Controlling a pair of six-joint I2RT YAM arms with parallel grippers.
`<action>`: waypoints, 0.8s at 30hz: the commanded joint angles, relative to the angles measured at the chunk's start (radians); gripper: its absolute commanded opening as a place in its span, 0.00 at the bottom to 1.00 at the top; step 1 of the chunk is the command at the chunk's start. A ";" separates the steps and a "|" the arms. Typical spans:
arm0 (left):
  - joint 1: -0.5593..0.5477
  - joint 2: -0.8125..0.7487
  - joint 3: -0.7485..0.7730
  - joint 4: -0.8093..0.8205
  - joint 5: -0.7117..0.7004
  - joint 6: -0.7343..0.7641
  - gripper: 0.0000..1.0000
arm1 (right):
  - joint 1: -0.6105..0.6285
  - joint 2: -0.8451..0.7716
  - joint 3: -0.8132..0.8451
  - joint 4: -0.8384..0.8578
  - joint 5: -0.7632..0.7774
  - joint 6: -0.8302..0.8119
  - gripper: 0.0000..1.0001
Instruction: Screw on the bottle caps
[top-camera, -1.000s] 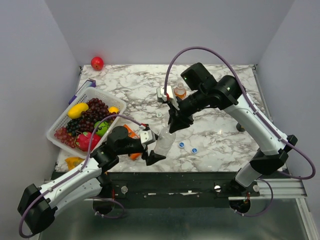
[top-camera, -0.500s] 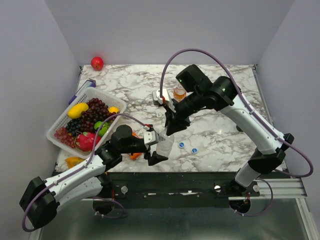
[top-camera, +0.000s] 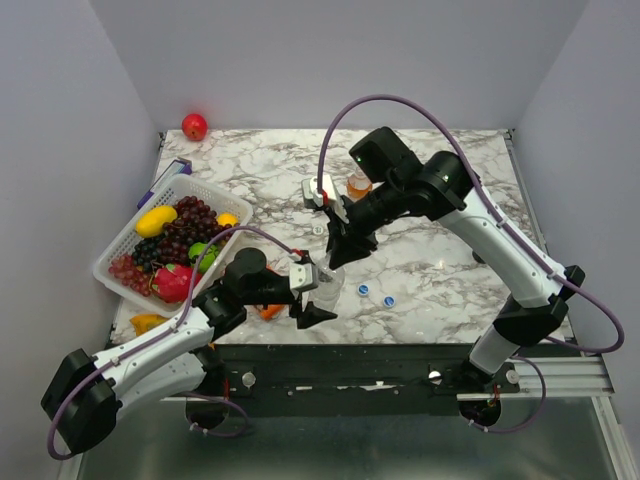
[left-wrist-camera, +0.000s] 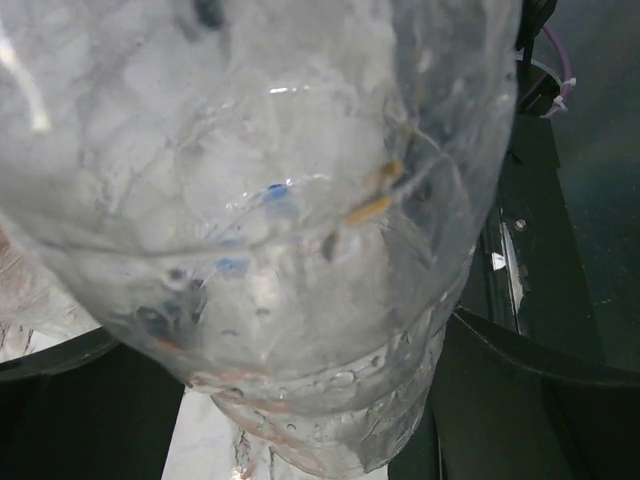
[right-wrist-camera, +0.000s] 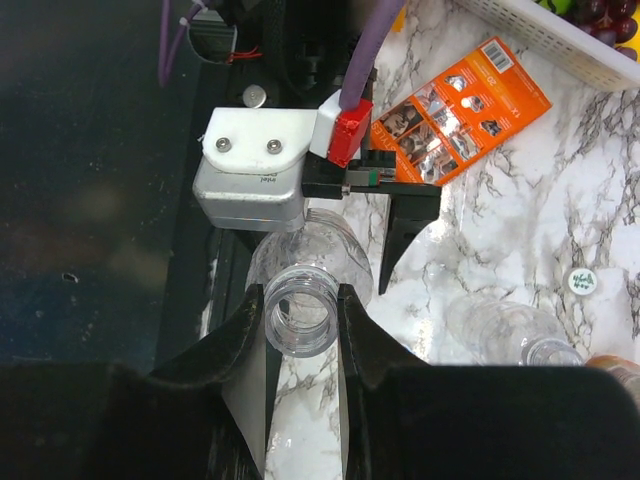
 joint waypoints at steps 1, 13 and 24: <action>-0.005 -0.010 0.006 0.045 0.024 -0.001 0.83 | 0.010 0.016 0.025 0.017 -0.004 0.017 0.01; -0.003 -0.136 -0.086 0.044 -0.159 -0.011 0.24 | 0.006 -0.179 -0.134 0.050 0.287 0.060 0.70; -0.002 -0.225 -0.151 0.059 -0.417 0.022 0.00 | -0.010 -0.518 -0.892 0.343 0.378 -0.032 0.70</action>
